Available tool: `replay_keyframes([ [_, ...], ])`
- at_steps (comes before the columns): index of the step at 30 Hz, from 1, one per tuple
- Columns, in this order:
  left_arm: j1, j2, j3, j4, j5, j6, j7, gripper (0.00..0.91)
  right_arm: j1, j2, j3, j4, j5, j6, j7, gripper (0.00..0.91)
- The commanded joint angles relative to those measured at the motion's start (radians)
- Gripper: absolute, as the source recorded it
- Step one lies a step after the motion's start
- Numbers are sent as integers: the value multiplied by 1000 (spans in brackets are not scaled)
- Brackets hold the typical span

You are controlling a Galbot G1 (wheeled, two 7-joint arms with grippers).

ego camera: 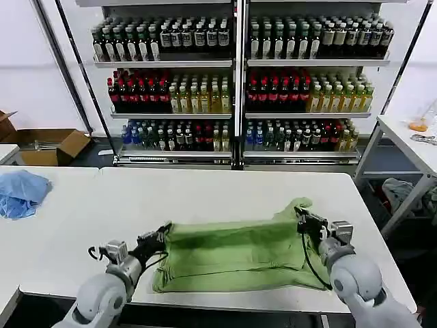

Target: Fold and organize the clothes.

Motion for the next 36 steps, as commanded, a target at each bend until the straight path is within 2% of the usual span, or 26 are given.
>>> replay_keyframes([
  [1, 78, -4, 8, -2, 129, -7, 1, 71, -111, 12, 31, 24, -32, -39, 21, 504],
  [2, 71, -6, 11, 8, 135, -7, 1, 121, -104, 14, 22, 15, -43, -39, 20, 756],
  [3, 65, -9, 14, 18, 149, -8, 1, 514, -98, 15, 14, 5, -56, -40, 18, 907],
  [4, 61, -13, 18, 25, 166, -11, 0, 907, -92, 18, 5, -4, -70, -39, 16, 907],
  [9, 68, -37, 20, 33, 231, -40, -19, 907, -103, 29, -8, 16, -136, -38, 16, 907],
  [14, 136, -101, -5, -15, 282, -81, -93, 907, -174, 34, 27, 80, -180, -13, 18, 907],
  [23, 236, -282, -5, -78, 369, -109, -200, 907, -253, 55, 64, 122, -209, 10, 24, 907],
  [33, 227, -365, 28, 7, 520, -164, -239, 907, -267, 64, 60, 131, -215, 14, 29, 907],
  [34, 228, -371, 30, 12, 528, -170, -241, 826, -268, 65, 60, 132, -215, 14, 30, 907],
  [35, 230, -376, 33, 16, 534, -173, -241, 655, -269, 65, 59, 133, -215, 14, 30, 907],
  [36, 230, -380, 35, 25, 546, -175, -242, 524, -270, 66, 59, 134, -215, 14, 30, 907],
])
